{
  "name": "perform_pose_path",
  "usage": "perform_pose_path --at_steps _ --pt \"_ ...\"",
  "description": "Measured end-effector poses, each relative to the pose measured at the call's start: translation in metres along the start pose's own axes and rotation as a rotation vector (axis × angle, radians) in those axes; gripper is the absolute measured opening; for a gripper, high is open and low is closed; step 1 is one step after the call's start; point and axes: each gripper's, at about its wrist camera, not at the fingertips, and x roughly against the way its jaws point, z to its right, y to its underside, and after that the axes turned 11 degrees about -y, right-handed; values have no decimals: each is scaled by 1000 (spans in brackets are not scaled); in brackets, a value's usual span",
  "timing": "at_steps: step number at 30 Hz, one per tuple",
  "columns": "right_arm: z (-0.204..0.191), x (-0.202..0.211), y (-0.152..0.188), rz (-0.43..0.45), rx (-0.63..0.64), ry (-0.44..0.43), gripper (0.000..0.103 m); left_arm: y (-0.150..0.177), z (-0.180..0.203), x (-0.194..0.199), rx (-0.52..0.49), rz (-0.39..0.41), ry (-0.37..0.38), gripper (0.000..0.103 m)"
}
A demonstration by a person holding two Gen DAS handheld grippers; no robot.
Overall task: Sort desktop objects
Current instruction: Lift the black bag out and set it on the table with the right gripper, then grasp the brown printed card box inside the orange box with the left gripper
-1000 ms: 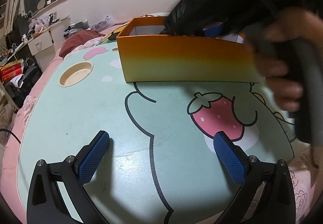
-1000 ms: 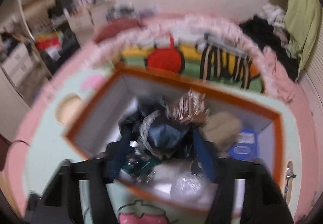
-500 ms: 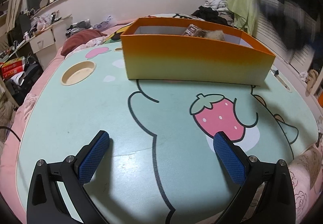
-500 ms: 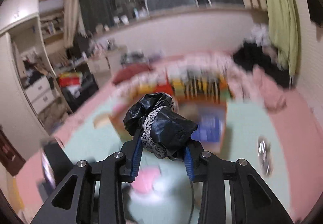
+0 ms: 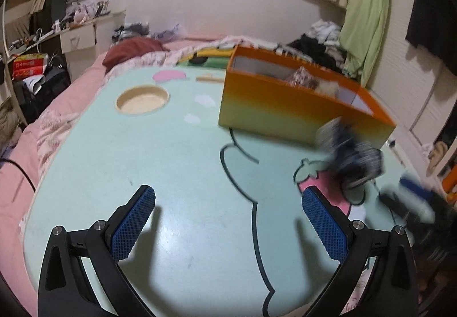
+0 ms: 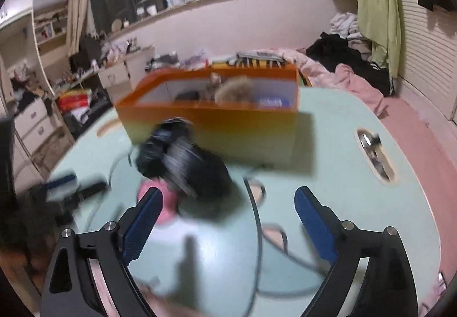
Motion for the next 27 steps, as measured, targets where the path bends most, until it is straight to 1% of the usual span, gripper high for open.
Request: perform_pose_path --at_steps 1,2,3,5,8,10,11,12,13,14,15,17,19,21,23,24,26,27 --pt "-5 -5 4 -28 41 38 96 -3 0 3 -7 22 5 102" --pt "-8 -7 4 -38 62 51 96 -5 1 7 -16 44 10 102" --pt "-9 -7 4 -44 64 41 97 -10 1 11 -26 67 14 103" --pt "-7 -8 2 -49 57 49 97 -23 3 18 -25 90 35 102" --pt "-8 -6 4 -45 57 50 97 -57 8 24 -6 86 111 102" --pt "-8 -6 5 -45 57 49 97 -86 20 21 -17 61 152 96" --pt "-8 -6 5 -45 57 49 97 -106 32 14 -43 27 176 84" --pt "-8 -6 5 -45 57 49 97 -119 43 5 -62 -13 193 75" --pt "-7 -6 5 -44 57 49 97 -131 52 -6 -74 -53 200 73" --pt "-7 -6 5 -44 57 48 97 -146 66 -23 -82 -103 186 72" --pt "-7 -6 5 -45 56 48 97 -152 74 -34 -88 -128 173 72" --pt "-8 -6 5 -46 56 47 97 -163 96 -63 -122 -187 124 71" --pt "-7 -8 3 -46 56 44 97 -167 109 -95 -129 -265 89 70" --pt "-5 -10 1 -48 58 40 97 -163 118 -123 -110 -363 100 50" --pt "-6 -10 1 -47 59 36 97 -160 122 -135 -75 -410 149 50" --pt "-5 -9 1 -47 59 35 97 -159 125 -138 -67 -410 152 50" --pt "-5 -10 1 -47 59 35 97 -158 131 -141 -77 -396 127 51" --pt "-5 -10 1 -47 59 34 97 -157 135 -145 -102 -400 99 52"
